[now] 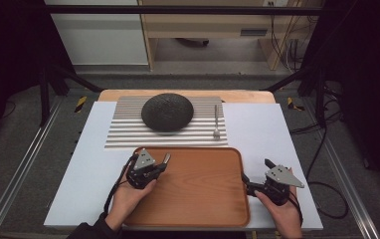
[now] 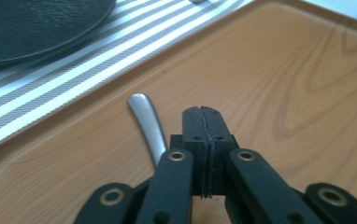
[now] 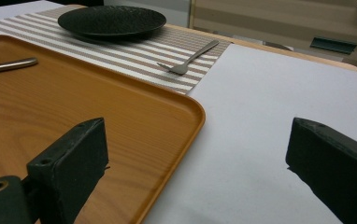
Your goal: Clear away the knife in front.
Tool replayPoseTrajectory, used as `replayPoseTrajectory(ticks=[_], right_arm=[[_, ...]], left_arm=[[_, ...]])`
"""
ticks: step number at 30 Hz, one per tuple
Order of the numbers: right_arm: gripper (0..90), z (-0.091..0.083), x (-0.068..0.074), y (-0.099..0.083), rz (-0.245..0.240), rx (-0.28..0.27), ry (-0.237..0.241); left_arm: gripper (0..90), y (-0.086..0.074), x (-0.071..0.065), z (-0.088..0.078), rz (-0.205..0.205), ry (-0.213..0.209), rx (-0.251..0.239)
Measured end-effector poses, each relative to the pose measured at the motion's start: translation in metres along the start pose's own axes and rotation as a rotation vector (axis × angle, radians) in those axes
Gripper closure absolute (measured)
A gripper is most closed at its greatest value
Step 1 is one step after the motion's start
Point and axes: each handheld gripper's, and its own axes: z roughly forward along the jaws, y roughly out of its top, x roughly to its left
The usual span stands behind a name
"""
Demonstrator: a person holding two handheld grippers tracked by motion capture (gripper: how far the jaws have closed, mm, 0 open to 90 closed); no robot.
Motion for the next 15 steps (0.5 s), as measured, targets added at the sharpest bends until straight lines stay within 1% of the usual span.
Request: replayPoseTrajectory(ticks=[5,8,15], right_arm=[[4.9,0.000,0.000,0.000,-0.006,0.000,0.004],[4.7,0.001,0.001,0.000,-0.011,0.009,0.007],[4.7,0.001,0.001,0.000,-0.016,0.012,0.010]], left_arm=[[90.0,0.000,-0.003,0.004,0.023,-0.007,0.026],[90.0,0.000,-0.005,0.005,0.048,-0.006,0.038],[90.0,-0.002,-0.005,0.012,0.058,0.005,0.076]])
